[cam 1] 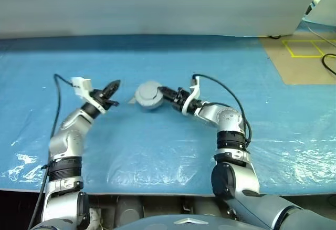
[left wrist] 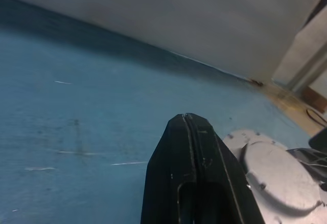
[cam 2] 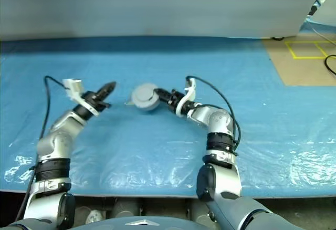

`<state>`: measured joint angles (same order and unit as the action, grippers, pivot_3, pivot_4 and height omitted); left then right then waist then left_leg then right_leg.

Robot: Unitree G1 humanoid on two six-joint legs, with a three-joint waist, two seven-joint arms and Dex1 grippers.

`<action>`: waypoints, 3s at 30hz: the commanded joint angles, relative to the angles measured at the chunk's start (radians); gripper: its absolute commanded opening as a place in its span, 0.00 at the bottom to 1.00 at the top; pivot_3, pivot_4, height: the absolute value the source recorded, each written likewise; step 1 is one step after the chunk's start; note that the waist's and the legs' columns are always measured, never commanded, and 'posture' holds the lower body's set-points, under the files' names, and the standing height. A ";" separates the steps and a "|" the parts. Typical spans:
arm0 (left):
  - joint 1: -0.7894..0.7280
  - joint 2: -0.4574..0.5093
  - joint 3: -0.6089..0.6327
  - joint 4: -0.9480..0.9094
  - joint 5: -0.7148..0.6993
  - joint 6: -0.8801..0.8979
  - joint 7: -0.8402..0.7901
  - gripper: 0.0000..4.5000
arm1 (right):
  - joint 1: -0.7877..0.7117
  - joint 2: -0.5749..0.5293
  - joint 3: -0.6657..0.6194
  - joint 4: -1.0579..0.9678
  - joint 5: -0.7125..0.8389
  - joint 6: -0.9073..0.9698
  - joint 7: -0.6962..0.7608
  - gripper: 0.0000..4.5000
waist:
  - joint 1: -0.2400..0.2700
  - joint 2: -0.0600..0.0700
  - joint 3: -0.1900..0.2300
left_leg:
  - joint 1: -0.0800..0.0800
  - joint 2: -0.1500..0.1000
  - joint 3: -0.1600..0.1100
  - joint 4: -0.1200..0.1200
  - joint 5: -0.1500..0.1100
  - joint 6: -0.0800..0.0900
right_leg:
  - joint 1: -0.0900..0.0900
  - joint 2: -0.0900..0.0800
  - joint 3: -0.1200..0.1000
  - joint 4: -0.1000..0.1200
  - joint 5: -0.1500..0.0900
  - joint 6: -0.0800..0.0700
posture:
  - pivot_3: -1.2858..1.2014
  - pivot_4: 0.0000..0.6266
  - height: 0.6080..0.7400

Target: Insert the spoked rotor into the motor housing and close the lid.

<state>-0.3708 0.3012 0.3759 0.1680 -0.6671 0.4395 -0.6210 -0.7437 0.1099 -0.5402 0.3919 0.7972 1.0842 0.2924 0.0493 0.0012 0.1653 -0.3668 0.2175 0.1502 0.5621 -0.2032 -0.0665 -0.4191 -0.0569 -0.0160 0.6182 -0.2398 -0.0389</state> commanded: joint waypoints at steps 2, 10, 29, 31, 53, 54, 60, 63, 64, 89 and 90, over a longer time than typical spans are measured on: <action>0.071 -0.046 0.001 -0.086 -0.140 0.138 -0.002 0.14 | -0.060 0.042 -0.072 -0.007 0.125 -0.084 -0.044 0.26 | 0.002 0.000 0.000 | -0.001 0.000 0.000 0.000 0.000 0.000 | 0.000 0.000 0.000 -0.002 0.000 0.000 | 0.52 0.24 1.00; 0.059 -0.207 0.029 -0.162 -0.335 0.251 0.153 0.74 | -0.056 0.055 -0.053 -0.011 0.187 -0.132 -0.067 0.26 | 0.015 -0.001 0.001 | -0.004 0.003 -0.001 0.000 0.000 0.000 | -0.001 0.002 -0.003 -0.001 0.000 0.000 | 0.52 0.24 1.00; -0.004 -0.285 -0.003 -0.116 -0.400 0.301 0.242 0.97 | 0.042 0.028 0.159 -0.123 0.202 -0.051 0.000 0.26 | 0.020 -0.001 0.001 | -0.004 0.003 -0.002 0.004 0.000 0.000 | -0.001 0.001 -0.002 0.002 0.001 0.002 | 0.52 0.24 1.00; -0.003 -0.296 0.011 -0.117 -0.435 0.312 0.242 0.97 | 0.050 0.023 0.167 -0.125 0.198 -0.050 0.008 0.26 | 0.020 -0.001 0.001 | -0.004 0.003 -0.002 0.004 0.000 0.000 | -0.001 0.001 -0.002 0.002 0.001 0.002 | 0.52 0.24 1.00; 0.016 -0.288 0.000 -0.109 -0.503 0.343 0.254 0.60 | 0.061 0.013 0.183 -0.120 0.195 -0.058 0.021 0.26 | 0.021 -0.001 0.001 | -0.004 0.003 -0.003 0.007 0.000 0.000 | 0.000 0.001 -0.002 0.004 0.001 0.002 | 0.52 0.24 1.00; 0.014 -0.289 0.001 -0.105 -0.505 0.341 0.256 0.60 | 0.060 0.012 0.183 -0.120 0.196 -0.057 0.022 0.26 | 0.021 -0.001 0.001 | -0.004 0.003 -0.003 0.007 0.000 0.000 | 0.000 0.001 -0.002 0.004 0.001 0.002 | 0.52 0.24 1.00; -0.009 -0.310 0.021 -0.094 -0.588 0.370 0.259 0.60 | 0.036 0.012 0.156 -0.106 0.217 -0.065 0.010 0.33 | 0.020 -0.001 0.001 | -0.004 0.003 -0.003 0.008 0.000 0.000 | 0.000 0.001 -0.002 0.005 0.001 0.002 | 0.52 0.24 1.00; -0.014 -0.326 0.033 -0.082 -0.612 0.361 0.277 0.60 | 0.018 0.015 0.134 -0.088 0.227 -0.086 -0.005 0.54 | 0.020 -0.001 0.001 | -0.004 0.003 -0.003 0.008 0.000 0.000 | 0.000 0.001 -0.002 0.005 0.001 0.002 | 0.52 0.24 1.00; -0.018 -0.334 0.042 -0.074 -0.618 0.350 0.288 0.60 | 0.011 0.015 0.126 -0.080 0.230 -0.092 -0.009 0.62 | 0.020 -0.001 0.001 | -0.004 0.003 -0.003 0.009 0.000 0.000 | 0.000 0.001 -0.002 0.005 0.001 0.002 | 0.52 0.24 1.00; -0.221 -0.197 0.305 0.437 -0.214 -0.502 0.431 0.60 | 0.020 0.000 0.165 -0.081 0.237 -0.155 -0.002 0.84 | 0.021 -0.004 0.001 | -0.005 0.003 -0.004 0.010 0.000 0.000 | 0.000 0.001 -0.003 0.005 0.002 0.003 | 0.52 0.24 1.00; -0.220 -0.191 0.307 0.454 -0.205 -0.512 0.429 0.60 | 0.021 -0.001 0.167 -0.083 0.237 -0.154 0.001 0.84 | 0.022 -0.005 0.001 | -0.005 0.003 -0.004 0.010 0.000 0.000 | 0.000 0.001 -0.003 0.005 0.002 0.003 | 0.52 0.24 1.00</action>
<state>-0.5704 0.0881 0.6727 0.6157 -0.9048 -0.0225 -0.1877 -0.7190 0.1066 -0.3891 0.3423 1.0225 0.9355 0.2733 0.0712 -0.0038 0.1663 -0.3715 0.2201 0.1460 0.5722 -0.2032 -0.0666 -0.4185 -0.0556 -0.0189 0.6230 -0.2378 -0.0356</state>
